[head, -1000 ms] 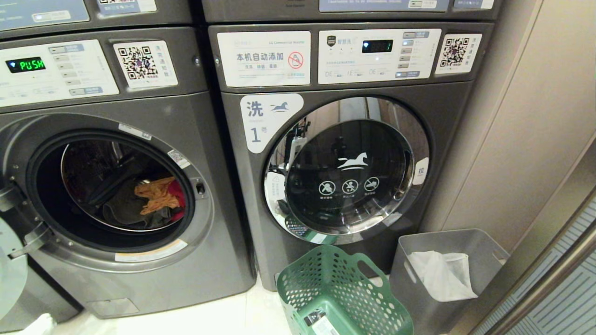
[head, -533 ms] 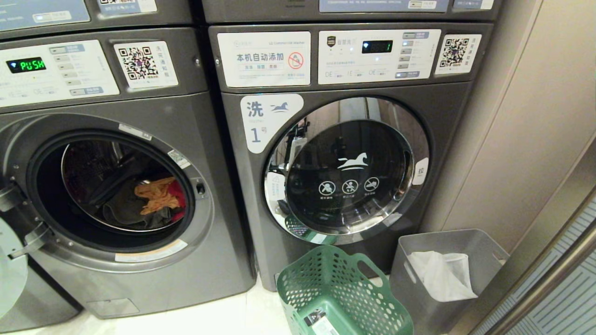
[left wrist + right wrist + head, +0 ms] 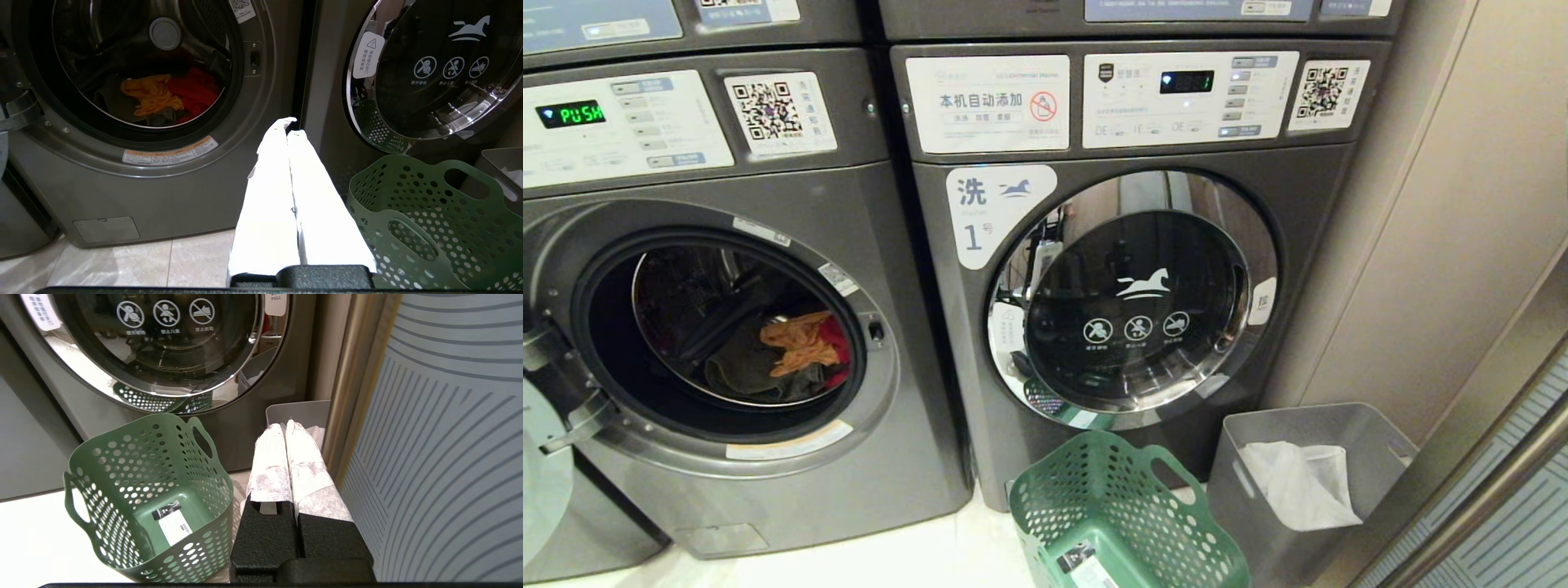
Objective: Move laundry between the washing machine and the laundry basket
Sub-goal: Open the lid of the washing machine
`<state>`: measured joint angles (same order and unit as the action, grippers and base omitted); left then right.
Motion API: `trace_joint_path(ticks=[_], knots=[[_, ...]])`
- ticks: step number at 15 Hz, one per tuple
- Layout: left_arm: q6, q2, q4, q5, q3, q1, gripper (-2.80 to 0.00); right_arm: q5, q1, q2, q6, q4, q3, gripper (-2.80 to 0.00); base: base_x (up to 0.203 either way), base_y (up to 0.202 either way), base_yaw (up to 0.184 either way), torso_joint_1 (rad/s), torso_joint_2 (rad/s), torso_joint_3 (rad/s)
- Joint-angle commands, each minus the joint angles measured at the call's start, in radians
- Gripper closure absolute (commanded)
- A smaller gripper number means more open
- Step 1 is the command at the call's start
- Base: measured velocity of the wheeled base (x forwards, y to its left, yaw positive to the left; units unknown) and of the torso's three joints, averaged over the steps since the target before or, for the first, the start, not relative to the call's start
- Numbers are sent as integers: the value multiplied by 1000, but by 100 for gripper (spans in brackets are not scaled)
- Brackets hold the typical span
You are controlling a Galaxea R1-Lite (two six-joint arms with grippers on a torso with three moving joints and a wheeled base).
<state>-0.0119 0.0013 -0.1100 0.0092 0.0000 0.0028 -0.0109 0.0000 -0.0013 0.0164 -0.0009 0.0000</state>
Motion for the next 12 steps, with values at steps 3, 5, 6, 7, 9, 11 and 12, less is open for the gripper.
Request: trace_joint_path(ticks=[3, 5, 6, 7, 9, 11, 12], knots=[[3, 0, -2, 0, 40, 0, 0, 0, 1, 1, 0, -1, 0, 0, 1, 118, -4, 1, 2, 3], [3, 0, -2, 1, 40, 0, 0, 0, 0, 1, 0, -1, 0, 0, 0, 198, 0, 2, 2, 5], [4, 0, -2, 1, 40, 0, 0, 0, 1, 1, 0, -1, 0, 0, 0, 194, 2, 1, 2, 1], [4, 0, -4, 0, 40, 0, 0, 0, 1, 1, 0, -1, 0, 0, 0, 194, -3, 6, -1, 8], [3, 0, -4, 1, 40, 0, 0, 0, 0, 1, 0, -1, 0, 0, 0, 199, -3, 4, 1, 5], [4, 0, -2, 1, 40, 0, 0, 0, 2, 1, -4, 0, 0, 0, 0, 195, -2, 4, 3, -2], [4, 0, -2, 1, 40, 0, 0, 0, 0, 1, -7, -1, 0, 0, 0, 198, -2, 2, 2, 2]])
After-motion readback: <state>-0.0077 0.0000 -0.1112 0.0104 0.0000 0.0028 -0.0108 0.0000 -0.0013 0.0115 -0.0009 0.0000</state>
